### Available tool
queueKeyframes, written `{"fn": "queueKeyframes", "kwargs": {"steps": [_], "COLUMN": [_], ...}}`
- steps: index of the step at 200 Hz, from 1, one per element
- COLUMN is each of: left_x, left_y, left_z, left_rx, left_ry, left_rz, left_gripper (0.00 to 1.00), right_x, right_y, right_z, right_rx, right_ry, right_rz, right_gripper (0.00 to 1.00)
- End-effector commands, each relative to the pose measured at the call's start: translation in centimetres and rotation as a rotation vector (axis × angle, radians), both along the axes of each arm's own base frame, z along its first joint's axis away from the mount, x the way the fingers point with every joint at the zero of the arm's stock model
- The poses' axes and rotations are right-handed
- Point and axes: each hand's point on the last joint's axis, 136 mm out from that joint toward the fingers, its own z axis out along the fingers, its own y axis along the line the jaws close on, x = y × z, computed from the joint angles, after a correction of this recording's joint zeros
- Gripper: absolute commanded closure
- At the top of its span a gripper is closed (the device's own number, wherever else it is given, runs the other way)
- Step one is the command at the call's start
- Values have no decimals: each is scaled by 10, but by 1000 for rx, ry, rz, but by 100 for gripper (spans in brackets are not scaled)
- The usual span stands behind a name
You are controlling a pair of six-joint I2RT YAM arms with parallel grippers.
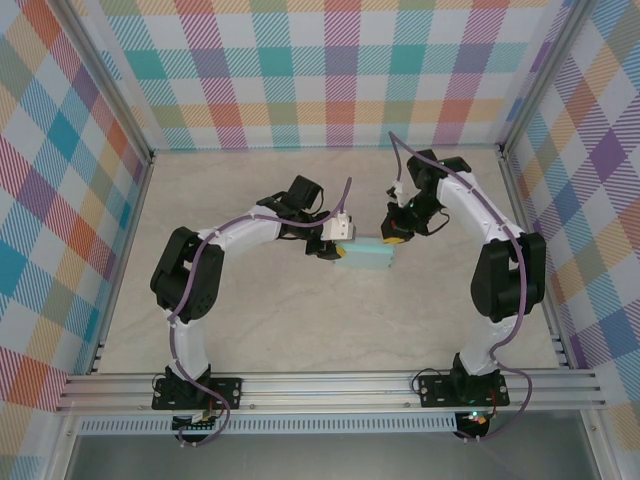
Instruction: Fold the paper box
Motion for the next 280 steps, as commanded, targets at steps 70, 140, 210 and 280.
{"fn": "queueKeyframes", "kwargs": {"steps": [70,140,210,280], "left_x": [-30,-28,-30,-32], "left_y": [23,20,20,19], "left_z": [-51,-51,-53,-51], "left_rx": [134,121,126,115], "left_ry": [185,183,194,205], "left_rz": [-22,-47,-49,-57], "left_gripper": [55,55,55,55], "right_x": [-30,9,2,-6], "right_y": [-38,-36,-8,-40], "right_z": [-74,10,-18,-64], "right_rx": [-154,0,193,183], "right_ry": [44,-82,8,65], "right_rz": [-60,-162,-147,-253], "right_gripper": [100,87,95,100]}}
